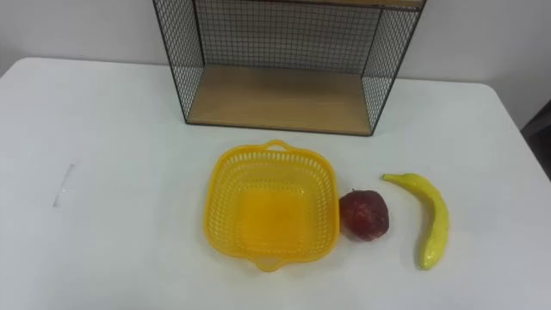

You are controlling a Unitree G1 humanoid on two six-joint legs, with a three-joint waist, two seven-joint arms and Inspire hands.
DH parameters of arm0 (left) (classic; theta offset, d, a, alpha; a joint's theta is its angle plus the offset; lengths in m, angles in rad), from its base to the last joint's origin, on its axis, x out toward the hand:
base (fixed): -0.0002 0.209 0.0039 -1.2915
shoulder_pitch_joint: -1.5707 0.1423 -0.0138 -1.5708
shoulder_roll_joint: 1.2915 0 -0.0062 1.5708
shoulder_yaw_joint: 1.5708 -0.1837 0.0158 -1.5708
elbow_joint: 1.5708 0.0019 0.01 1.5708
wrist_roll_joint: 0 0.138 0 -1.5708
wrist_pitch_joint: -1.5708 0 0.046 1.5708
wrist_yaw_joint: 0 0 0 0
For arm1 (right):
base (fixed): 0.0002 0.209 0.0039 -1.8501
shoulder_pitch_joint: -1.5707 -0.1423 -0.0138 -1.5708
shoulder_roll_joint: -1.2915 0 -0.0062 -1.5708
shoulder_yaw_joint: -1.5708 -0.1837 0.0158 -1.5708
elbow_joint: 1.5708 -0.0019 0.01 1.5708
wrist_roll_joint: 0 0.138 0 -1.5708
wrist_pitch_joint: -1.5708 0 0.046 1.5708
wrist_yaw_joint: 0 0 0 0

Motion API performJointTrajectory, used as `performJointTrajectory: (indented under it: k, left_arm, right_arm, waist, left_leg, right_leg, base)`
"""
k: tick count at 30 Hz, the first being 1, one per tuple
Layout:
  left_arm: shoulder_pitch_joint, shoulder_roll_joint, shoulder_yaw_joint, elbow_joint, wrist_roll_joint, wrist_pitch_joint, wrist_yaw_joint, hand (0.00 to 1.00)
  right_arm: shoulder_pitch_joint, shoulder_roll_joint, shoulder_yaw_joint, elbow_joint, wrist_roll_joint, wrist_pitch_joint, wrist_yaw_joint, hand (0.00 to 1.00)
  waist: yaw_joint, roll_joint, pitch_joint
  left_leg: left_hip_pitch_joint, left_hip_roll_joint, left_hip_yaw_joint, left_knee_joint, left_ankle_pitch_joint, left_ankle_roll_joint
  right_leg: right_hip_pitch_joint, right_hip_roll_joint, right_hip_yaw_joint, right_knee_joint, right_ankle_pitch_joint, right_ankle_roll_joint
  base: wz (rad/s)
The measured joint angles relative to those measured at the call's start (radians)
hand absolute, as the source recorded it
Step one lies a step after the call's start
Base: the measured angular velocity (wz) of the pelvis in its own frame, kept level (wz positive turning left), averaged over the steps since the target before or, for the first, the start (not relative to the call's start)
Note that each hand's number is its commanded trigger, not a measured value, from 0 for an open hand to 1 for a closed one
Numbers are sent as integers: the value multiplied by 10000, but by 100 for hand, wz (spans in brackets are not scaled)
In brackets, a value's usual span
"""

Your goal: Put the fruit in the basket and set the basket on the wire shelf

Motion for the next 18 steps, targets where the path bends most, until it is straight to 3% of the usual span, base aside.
performJointTrajectory:
  k: [12,18]
  left_arm:
    - [-56,12,200,-16,-11,-153,7,0]
    - [-88,12,206,-43,-551,-212,56,0]
  right_arm:
    - [-7,-2,-96,46,-10,-47,-67,0]
    - [-1,5,-88,90,504,30,-233,0]
  waist:
    - [-21,1,-8]
    - [-19,-5,-60]
  left_leg:
    - [36,5,37,15,1,-2]
    - [18,9,77,26,0,-1]
  right_leg:
    - [55,0,-25,-15,1,0]
    - [9,-1,29,10,3,-2]
  base:
    - [0]
    - [-1]
